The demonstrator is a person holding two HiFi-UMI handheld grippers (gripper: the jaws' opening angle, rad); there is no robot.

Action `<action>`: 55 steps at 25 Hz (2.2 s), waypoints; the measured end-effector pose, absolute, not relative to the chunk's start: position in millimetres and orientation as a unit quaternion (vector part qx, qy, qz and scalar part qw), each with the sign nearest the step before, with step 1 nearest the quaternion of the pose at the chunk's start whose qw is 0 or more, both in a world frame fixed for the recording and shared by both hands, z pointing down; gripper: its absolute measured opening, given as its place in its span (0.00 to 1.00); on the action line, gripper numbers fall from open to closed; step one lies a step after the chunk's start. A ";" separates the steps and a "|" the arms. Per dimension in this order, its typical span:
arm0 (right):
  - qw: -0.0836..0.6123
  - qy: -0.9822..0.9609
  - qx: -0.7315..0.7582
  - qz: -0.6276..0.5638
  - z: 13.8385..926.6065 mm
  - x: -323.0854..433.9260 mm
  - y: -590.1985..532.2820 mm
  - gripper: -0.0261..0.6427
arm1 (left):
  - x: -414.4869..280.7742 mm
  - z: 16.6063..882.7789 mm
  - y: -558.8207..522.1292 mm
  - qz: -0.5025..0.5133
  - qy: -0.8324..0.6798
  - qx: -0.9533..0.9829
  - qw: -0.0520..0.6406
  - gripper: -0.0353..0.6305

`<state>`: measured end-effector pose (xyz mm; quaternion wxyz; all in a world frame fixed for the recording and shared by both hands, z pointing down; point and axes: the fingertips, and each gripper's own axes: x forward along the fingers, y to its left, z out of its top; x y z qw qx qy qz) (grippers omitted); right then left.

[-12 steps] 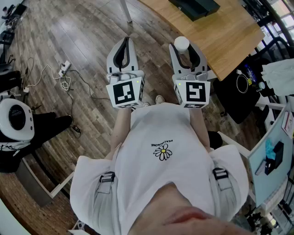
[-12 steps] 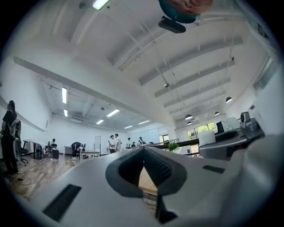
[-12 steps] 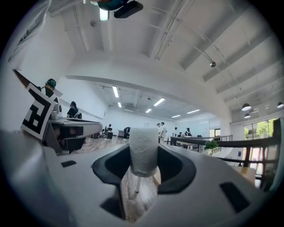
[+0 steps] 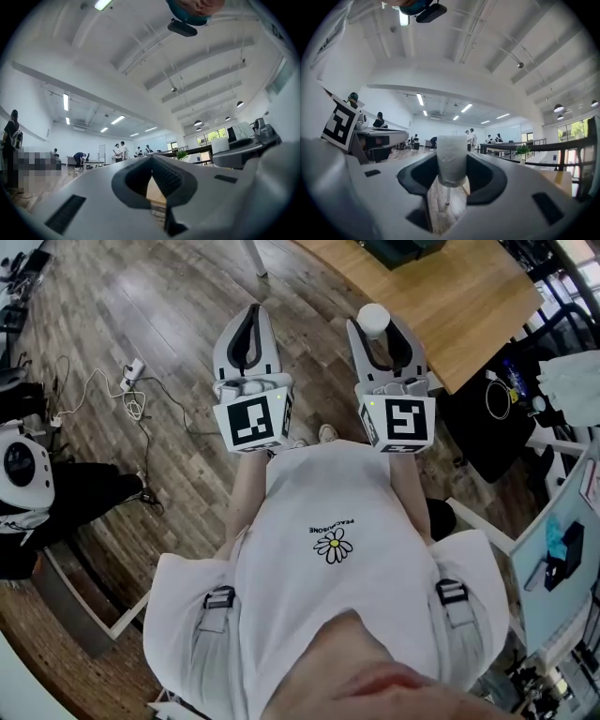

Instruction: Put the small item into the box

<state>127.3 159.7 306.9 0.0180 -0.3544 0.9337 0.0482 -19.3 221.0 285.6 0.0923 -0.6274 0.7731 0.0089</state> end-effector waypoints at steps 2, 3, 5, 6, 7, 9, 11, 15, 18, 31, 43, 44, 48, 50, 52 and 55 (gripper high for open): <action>0.022 0.934 -0.354 0.042 306.9 131.0 155.4 0.31 | -14.6 285.5 215.7 0.009 0.771 -0.630 0.093 0.08; 0.027 0.935 -0.353 0.037 307.1 132.8 153.2 0.31 | -12.1 286.0 212.6 0.009 0.769 -0.632 0.092 0.08; 0.035 0.935 -0.352 0.026 307.2 136.5 148.6 0.31 | -7.4 287.1 205.7 0.008 0.765 -0.637 0.091 0.08; 0.038 0.934 -0.354 0.024 307.4 138.8 146.4 0.31 | -5.0 287.2 202.0 0.007 0.763 -0.639 0.092 0.08; 0.038 0.933 -0.356 0.024 307.9 141.4 144.0 0.31 | -2.4 286.8 198.3 0.005 0.761 -0.642 0.093 0.08; 0.038 0.931 -0.363 0.027 309.5 147.6 139.1 0.31 | 3.6 285.0 190.6 0.005 0.757 -0.646 0.098 0.08; 0.041 0.928 -0.369 0.026 312.2 155.1 133.7 0.31 | 10.0 281.3 183.7 0.008 0.753 -0.650 0.103 0.08; 0.039 0.927 -0.373 0.021 320.7 162.0 123.0 0.31 | 13.5 276.6 175.8 0.025 0.752 -0.651 0.100 0.08; 0.029 0.926 -0.376 0.010 329.4 162.4 121.2 0.31 | 6.6 279.9 172.1 0.016 0.759 -0.643 0.101 0.08; 0.014 0.914 -0.404 0.046 320.5 121.5 34.4 0.31 | -50.2 279.3 70.2 0.052 0.743 -0.659 0.105 0.08; 0.007 0.905 -0.423 0.034 313.9 9.4 -122.6 0.31 | -149.7 283.2 -96.7 0.051 0.710 -0.696 0.095 0.08; 0.009 0.907 -0.420 0.024 313.3 -2.4 -136.0 0.31 | -158.2 281.2 -110.9 0.050 0.707 -0.699 0.097 0.08; 0.040 0.916 -0.397 -0.023 303.1 -43.8 -186.2 0.31 | -191.3 264.5 -162.7 0.069 0.701 -0.703 0.101 0.08; 0.055 0.914 -0.400 -0.031 296.0 -56.4 -205.1 0.31 | -209.4 262.4 -177.9 0.068 0.702 -0.702 0.100 0.08; 0.051 0.908 -0.416 -0.023 292.7 -63.7 -221.2 0.31 | -226.1 265.5 -187.7 0.069 0.705 -0.700 0.090 0.08; 0.037 0.901 -0.432 -0.017 296.7 -64.3 -237.6 0.31 | -231.9 273.7 -199.5 0.066 0.706 -0.701 0.075 0.08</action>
